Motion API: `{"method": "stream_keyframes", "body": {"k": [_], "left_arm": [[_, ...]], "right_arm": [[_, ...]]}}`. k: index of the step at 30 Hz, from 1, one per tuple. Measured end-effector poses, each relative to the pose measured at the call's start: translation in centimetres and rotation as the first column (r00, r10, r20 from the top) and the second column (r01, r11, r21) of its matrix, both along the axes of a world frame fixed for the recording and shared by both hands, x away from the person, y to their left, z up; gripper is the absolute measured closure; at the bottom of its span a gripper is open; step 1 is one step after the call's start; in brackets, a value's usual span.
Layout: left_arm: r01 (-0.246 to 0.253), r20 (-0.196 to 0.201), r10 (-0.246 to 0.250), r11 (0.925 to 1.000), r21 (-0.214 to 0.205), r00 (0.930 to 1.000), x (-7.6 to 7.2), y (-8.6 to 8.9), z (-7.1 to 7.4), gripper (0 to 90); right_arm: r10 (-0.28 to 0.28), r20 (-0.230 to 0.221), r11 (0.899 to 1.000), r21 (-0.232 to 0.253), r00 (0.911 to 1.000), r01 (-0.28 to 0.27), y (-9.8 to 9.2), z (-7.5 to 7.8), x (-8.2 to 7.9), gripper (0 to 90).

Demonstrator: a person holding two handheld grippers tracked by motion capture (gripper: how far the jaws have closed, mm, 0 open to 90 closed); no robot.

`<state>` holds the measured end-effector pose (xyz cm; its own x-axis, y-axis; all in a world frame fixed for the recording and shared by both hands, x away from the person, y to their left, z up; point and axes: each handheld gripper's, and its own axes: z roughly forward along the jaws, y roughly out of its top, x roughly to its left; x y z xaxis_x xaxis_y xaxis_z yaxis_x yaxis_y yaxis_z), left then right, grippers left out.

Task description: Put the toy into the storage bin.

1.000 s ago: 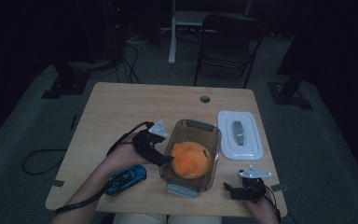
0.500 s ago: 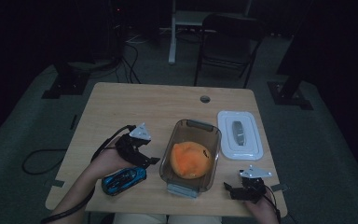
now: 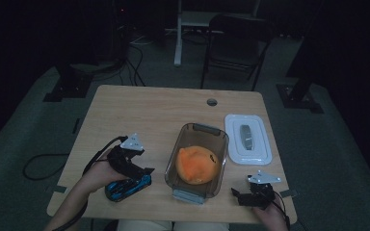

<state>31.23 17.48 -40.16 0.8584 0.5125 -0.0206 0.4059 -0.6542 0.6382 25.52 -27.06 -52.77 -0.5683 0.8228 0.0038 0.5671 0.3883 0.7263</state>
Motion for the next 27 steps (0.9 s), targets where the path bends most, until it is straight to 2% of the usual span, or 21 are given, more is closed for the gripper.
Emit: {"method": "stream_keyframes", "body": {"k": [7, 11, 15, 17, 19, 20, 22, 25, 26, 27], "left_arm": [[0.003, -0.022, -0.003, 1.0000, 0.006, 0.9998, -0.7, 0.8, -1.3, 21.0], [-0.002, -0.020, 0.003, 0.9998, 0.020, 0.9998, -1.0, 1.2, -2.0, 21.0], [-0.035, -0.041, 0.037, 0.9987, 0.036, 0.9985, -1.4, 2.0, -3.4, 20.1], [-0.044, -0.048, 0.046, 0.9983, 0.036, 0.9978, -1.5, 2.3, -3.6, 18.8], [-0.082, -0.069, 0.085, 0.9959, 0.037, 0.9940, -1.5, 2.7, -4.1, 16.2], [-0.095, -0.081, 0.099, 0.9944, 0.045, 0.9918, -1.5, 2.9, -4.3, 14.7], [-0.114, -0.080, 0.118, 0.9919, 0.057, 0.9898, -1.7, 3.2, -4.8, 12.5], [-0.103, -0.078, 0.111, 0.9902, 0.094, 0.9908, -2.1, 3.6, -5.7, 11.4], [-0.103, -0.078, 0.111, 0.9902, 0.094, 0.9908, -2.1, 3.6, -5.7, 11.3], [-0.107, -0.072, 0.115, 0.9876, 0.115, 0.9907, -2.2, 3.7, -6.2, 11.4]], "right_arm": [[-0.001, 0.000, 1.000, 0.001, 1.0000, 0.001, 0.0, 0.0, 0.0, 13.9], [0.001, 0.000, 1.000, 0.000, 1.0000, -0.001, 0.0, 0.0, 0.0, 13.9], [0.001, 0.000, 1.000, 0.000, 1.0000, -0.001, 0.0, 0.0, 0.0, 13.9], [0.001, 0.000, 1.000, 0.000, 1.0000, -0.001, 0.0, 0.0, 0.0, 13.8], [0.000, 0.000, 1.000, 0.000, 1.0000, 0.000, 0.0, 0.0, 0.0, 13.8], [0.000, 0.000, 1.000, 0.000, 1.0000, 0.000, 0.0, 0.0, 0.0, 13.8], [0.000, 0.000, 1.000, 0.000, 1.0000, 0.000, 0.0, 0.0, 0.0, 13.8], [0.000, 0.000, 1.000, 0.000, 1.0000, 0.000, 0.0, 0.0, 0.0, 13.9], [0.000, 0.000, 1.000, 0.000, 1.0000, 0.000, 0.0, 0.0, 0.0, 13.8], [0.000, 0.000, 1.000, 0.000, 1.0000, 0.000, 0.0, 0.0, 0.0, 13.9]]}}
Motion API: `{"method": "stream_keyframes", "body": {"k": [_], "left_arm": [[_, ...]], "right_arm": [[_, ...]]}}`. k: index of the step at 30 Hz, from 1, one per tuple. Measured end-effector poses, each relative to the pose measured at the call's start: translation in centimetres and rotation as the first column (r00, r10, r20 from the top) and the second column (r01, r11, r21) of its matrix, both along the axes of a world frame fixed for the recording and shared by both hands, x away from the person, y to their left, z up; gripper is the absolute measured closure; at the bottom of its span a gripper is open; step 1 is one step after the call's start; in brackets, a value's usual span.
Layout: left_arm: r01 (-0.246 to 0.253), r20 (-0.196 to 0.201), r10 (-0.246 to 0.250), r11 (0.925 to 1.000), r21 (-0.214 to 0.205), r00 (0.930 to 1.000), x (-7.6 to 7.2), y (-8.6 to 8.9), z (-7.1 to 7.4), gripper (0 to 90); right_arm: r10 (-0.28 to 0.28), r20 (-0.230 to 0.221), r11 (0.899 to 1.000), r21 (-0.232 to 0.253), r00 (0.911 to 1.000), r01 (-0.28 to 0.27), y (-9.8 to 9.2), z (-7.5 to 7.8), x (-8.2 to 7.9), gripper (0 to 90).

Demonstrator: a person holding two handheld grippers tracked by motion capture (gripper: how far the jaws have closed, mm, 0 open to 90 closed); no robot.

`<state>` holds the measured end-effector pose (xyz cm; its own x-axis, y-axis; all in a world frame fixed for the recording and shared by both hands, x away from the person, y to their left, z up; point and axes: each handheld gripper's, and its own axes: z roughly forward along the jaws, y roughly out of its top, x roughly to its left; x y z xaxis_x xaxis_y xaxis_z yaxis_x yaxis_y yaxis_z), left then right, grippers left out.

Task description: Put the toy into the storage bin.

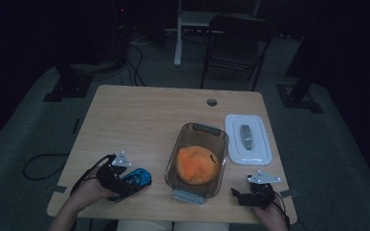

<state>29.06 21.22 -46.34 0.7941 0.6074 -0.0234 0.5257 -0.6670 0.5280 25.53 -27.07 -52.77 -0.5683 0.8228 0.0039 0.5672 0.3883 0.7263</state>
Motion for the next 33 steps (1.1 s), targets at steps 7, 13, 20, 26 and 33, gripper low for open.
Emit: {"method": "stream_keyframes", "body": {"k": [7, 13, 20, 26, 33], "left_arm": [[0.010, -0.041, -0.009, 0.9997, 0.024, 0.9991, 0.2, 0.2, -1.9, 11.4], [0.023, -0.048, -0.020, 0.9979, 0.060, 0.9986, 0.2, 0.2, -2.9, 11.8], [0.033, -0.051, -0.028, 0.9956, 0.088, 0.9983, 0.2, 0.2, -3.4, 14.7], [0.042, -0.036, -0.038, 0.9934, 0.107, 0.9986, 0.1, -0.1, -3.5, 18.0], [0.040, -0.045, -0.036, 0.9941, 0.100, 0.9983, 0.1, 0.1, -3.2, 26.0]], "right_arm": [[0.000, 0.000, 1.000, 0.000, 1.0000, 0.000, 0.0, 0.0, 0.0, 13.9], [0.000, 0.000, 1.000, 0.000, 1.0000, 0.000, 0.0, 0.0, 0.0, 13.9], [0.000, 0.000, 1.000, 0.000, 1.0000, 0.000, 0.0, 0.0, 0.0, 13.9], [-0.002, 0.000, 1.000, 0.000, 1.0000, 0.002, 0.0, 0.0, 0.0, 13.9], [-0.003, -0.001, 1.000, 0.001, 1.0000, 0.003, 0.0, 0.0, 0.0, 13.9]]}}
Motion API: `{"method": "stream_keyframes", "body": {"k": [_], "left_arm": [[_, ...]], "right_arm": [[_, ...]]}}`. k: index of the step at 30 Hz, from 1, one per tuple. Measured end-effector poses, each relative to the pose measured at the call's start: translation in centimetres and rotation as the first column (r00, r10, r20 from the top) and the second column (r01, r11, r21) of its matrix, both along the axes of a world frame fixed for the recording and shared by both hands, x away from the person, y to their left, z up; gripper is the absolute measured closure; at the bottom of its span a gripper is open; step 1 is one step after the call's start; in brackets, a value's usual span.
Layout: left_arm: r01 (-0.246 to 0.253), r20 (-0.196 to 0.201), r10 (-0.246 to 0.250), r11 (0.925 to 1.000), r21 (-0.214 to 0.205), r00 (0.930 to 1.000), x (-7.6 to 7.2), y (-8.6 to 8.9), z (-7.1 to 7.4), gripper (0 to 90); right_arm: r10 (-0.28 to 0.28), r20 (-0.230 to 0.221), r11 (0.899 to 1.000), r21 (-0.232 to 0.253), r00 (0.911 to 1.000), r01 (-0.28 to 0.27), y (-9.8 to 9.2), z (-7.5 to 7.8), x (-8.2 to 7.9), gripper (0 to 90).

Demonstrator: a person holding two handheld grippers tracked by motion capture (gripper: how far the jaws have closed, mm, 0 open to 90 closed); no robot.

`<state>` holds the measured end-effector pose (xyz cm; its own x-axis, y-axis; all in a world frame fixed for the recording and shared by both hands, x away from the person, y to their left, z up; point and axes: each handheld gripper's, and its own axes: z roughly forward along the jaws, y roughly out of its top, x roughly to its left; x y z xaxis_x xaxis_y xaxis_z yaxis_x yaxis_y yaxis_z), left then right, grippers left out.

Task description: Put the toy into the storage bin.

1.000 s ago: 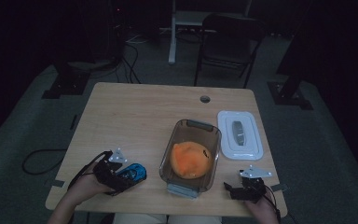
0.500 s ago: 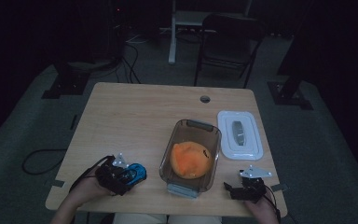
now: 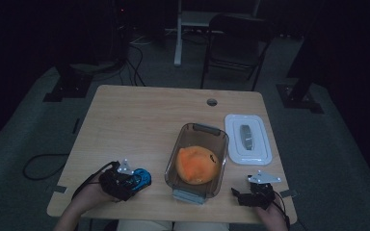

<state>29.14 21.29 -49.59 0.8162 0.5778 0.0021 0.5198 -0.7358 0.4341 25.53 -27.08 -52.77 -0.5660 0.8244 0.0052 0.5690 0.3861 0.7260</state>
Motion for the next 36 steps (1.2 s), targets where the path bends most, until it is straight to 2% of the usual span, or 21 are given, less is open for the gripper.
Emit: {"method": "stream_keyframes", "body": {"k": [4, 9, 13, 15, 16, 20, 25, 30, 36], "left_arm": [[-0.012, -0.027, 0.012, 0.9999, 0.006, 0.9996, 0.3, -0.1, 0.2, 26.3], [-0.027, -0.041, 0.027, 0.9996, -0.009, 0.9988, 0.5, 0.1, 0.2, 26.4], [-0.022, -0.040, 0.022, 0.9998, 0.004, 0.9990, 0.4, 0.1, 0.3, 26.5], [-0.035, -0.037, 0.034, 0.9992, -0.017, 0.9987, 0.5, 0.3, 0.8, 28.8], [-0.035, -0.026, 0.034, 0.9993, -0.012, 0.9991, 0.5, 0.3, 1.0, 28.8], [-0.045, -0.032, 0.045, 0.9990, 0.009, 0.9985, 0.9, 0.4, 0.9, 28.8], [-0.054, -0.036, 0.053, 0.9982, -0.025, 0.9979, 1.2, 0.4, 1.5, 28.8], [-0.077, -0.023, 0.077, 0.9968, -0.020, 0.9968, 1.7, 0.4, 2.4, 28.8], [-0.090, -0.016, 0.090, 0.9955, -0.027, 0.9958, 1.8, 0.9, 3.5, 28.8]], "right_arm": [[0.000, 0.000, 1.000, 0.001, 1.0000, 0.000, 0.0, 0.0, 0.0, 13.8], [-0.005, 0.001, 1.000, 0.001, 1.0000, 0.005, 0.0, 0.0, 0.0, 13.9], [-0.010, 0.000, 1.000, 0.001, 1.0000, 0.010, 0.0, 0.0, 0.0, 13.9], [-0.017, 0.000, 1.000, 0.002, 0.9999, 0.017, 0.1, 0.0, 0.0, 14.0], [-0.020, 0.001, 1.000, 0.002, 0.9998, 0.020, 0.1, 0.0, -0.1, 14.0], [-0.028, 0.005, 0.999, 0.029, 0.9996, 0.028, 0.5, 0.1, -0.4, 14.0], [0.007, 0.024, 0.999, 0.040, 0.9997, -0.008, 1.8, 0.5, -0.1, 14.0], [0.060, 0.030, 0.995, 0.076, 0.9978, -0.062, 3.4, 1.1, 0.4, 14.0], [0.093, 0.043, 0.993, 0.068, 0.9947, -0.096, 5.0, 1.4, 0.7, 14.0]]}}
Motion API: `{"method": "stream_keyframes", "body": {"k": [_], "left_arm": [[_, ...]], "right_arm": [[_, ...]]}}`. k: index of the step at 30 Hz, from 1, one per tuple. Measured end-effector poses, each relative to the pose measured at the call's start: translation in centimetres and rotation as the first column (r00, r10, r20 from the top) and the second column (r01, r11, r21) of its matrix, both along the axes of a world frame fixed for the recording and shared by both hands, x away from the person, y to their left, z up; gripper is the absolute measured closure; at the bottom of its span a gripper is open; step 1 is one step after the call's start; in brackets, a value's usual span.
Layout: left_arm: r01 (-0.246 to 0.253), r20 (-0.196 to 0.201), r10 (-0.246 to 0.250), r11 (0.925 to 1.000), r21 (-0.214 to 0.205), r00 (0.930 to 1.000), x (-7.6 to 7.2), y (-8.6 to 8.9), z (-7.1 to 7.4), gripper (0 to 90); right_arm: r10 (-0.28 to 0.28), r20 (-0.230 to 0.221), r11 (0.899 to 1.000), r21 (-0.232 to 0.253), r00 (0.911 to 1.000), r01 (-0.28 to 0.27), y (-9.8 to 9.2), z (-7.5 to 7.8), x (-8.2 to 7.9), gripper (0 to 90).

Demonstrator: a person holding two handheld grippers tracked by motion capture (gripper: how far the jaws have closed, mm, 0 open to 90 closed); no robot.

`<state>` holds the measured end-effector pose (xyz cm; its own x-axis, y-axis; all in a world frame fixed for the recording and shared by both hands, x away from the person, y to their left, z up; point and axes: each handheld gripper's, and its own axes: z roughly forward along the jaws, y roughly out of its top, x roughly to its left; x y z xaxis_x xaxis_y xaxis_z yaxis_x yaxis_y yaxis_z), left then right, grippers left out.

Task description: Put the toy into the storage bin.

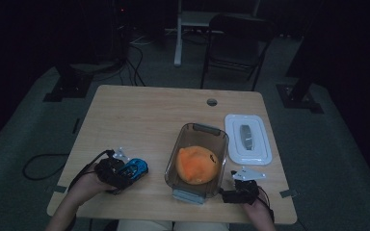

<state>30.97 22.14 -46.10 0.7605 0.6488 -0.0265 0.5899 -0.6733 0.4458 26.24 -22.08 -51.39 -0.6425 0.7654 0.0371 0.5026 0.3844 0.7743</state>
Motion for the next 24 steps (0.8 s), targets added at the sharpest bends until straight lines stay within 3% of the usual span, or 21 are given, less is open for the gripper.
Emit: {"method": "stream_keyframes", "body": {"k": [13, 18, 24], "left_arm": [[-0.006, -0.001, 0.006, 1.0000, -0.004, 1.0000, 0.4, 1.1, 0.7, 28.8], [-0.009, 0.000, 0.009, 0.9994, -0.032, 1.0000, 0.9, 1.4, 1.5, 28.8], [-0.031, 0.028, 0.031, 0.9994, -0.018, 0.9991, 1.5, 1.5, 2.8, 28.8]], "right_arm": [[0.016, 0.013, 1.000, -0.017, 0.9998, -0.015, 2.9, -0.3, 0.5, 11.6], [0.012, 0.016, 0.999, -0.047, 0.9998, -0.011, 5.0, -0.4, 1.2, 10.6], [0.009, 0.026, 0.998, -0.056, 0.9996, -0.008, 7.2, -0.5, 1.9, 10.5]]}}
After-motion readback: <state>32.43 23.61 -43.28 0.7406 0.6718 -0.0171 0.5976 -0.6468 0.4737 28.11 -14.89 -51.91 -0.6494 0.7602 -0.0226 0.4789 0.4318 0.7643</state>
